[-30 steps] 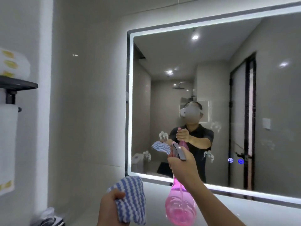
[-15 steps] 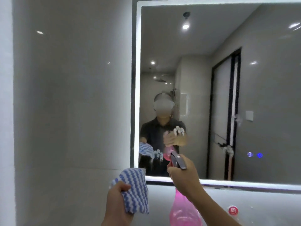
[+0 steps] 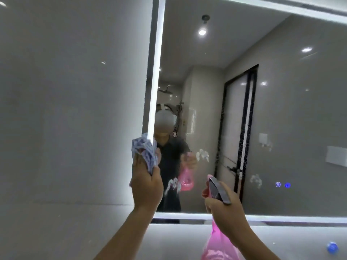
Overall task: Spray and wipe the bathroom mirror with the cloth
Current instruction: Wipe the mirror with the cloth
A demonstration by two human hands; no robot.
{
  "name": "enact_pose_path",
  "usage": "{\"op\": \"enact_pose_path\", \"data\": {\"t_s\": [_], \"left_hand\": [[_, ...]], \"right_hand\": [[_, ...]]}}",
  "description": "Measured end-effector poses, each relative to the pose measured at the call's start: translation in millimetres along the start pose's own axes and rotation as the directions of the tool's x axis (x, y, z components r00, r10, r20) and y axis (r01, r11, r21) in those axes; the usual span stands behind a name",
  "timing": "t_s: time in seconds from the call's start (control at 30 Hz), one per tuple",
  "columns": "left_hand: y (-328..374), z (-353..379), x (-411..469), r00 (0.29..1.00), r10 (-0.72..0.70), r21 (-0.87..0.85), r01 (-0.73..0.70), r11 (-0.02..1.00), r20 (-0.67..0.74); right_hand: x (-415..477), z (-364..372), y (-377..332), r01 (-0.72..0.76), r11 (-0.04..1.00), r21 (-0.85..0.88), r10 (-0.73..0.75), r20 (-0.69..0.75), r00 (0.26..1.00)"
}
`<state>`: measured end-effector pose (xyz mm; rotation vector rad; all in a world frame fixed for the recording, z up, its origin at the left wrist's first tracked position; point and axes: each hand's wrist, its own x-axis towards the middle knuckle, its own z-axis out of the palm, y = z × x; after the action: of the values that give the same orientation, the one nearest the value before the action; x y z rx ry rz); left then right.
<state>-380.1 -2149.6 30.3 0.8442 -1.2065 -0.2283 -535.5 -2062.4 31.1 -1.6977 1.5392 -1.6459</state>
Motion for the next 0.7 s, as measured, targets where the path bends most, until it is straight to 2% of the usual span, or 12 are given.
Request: {"op": "enact_pose_path", "data": {"t_s": [0.07,0.1,0.23,0.27,0.3,0.37,0.4,0.47,0.5,0.53,0.67,0.7], "left_hand": [[-11,19,19,0.919,0.325,0.173,-0.365,0.915,0.224],[-21,27,21,0.849,0.400,0.261,-0.497,0.827,0.346],[-92,28,-24,0.666,0.337,0.462,-0.723,0.514,0.666],[-108,20,-41,0.604,0.274,0.497,-0.785,0.371,0.749],[-123,11,-62,0.504,0.303,0.447,-0.862,0.241,0.809],[-157,0,-72,0.297,0.370,0.363,-0.924,-0.121,0.880],[-158,-3,-72,0.320,0.345,0.354,-0.934,-0.039,0.882],[-142,10,-62,0.446,0.326,0.321,-0.871,0.372,0.833],[-125,23,-52,0.570,0.386,0.400,-0.806,0.436,0.725],[-106,32,-39,0.641,0.447,0.475,-0.765,0.434,0.624],[-32,55,38,0.730,0.407,0.550,-0.682,0.482,0.549],[-32,55,36,0.723,0.389,0.557,-0.690,0.463,0.571]], "right_hand": [[8,-7,4,0.021,0.999,0.033,-0.020,-0.024,1.000],[11,-10,6,0.026,0.997,0.068,-0.024,-0.039,0.999],[10,-16,11,0.050,0.986,0.161,-0.042,-0.050,0.998],[9,-18,16,0.048,0.986,0.159,-0.045,-0.025,0.999],[7,-18,22,0.042,0.988,0.152,-0.042,-0.002,0.999],[5,-18,32,0.010,0.990,0.138,-0.014,0.027,1.000],[5,-17,36,-0.004,0.992,0.127,0.000,0.038,0.999],[6,-15,39,-0.005,0.993,0.116,-0.003,0.073,0.997],[7,-15,39,0.001,0.993,0.117,-0.012,0.092,0.996],[8,-14,39,0.013,0.993,0.119,-0.026,0.104,0.994],[18,-13,33,0.056,0.987,0.150,-0.067,0.069,0.995],[21,-14,32,0.057,0.984,0.170,-0.068,0.062,0.996]]}}
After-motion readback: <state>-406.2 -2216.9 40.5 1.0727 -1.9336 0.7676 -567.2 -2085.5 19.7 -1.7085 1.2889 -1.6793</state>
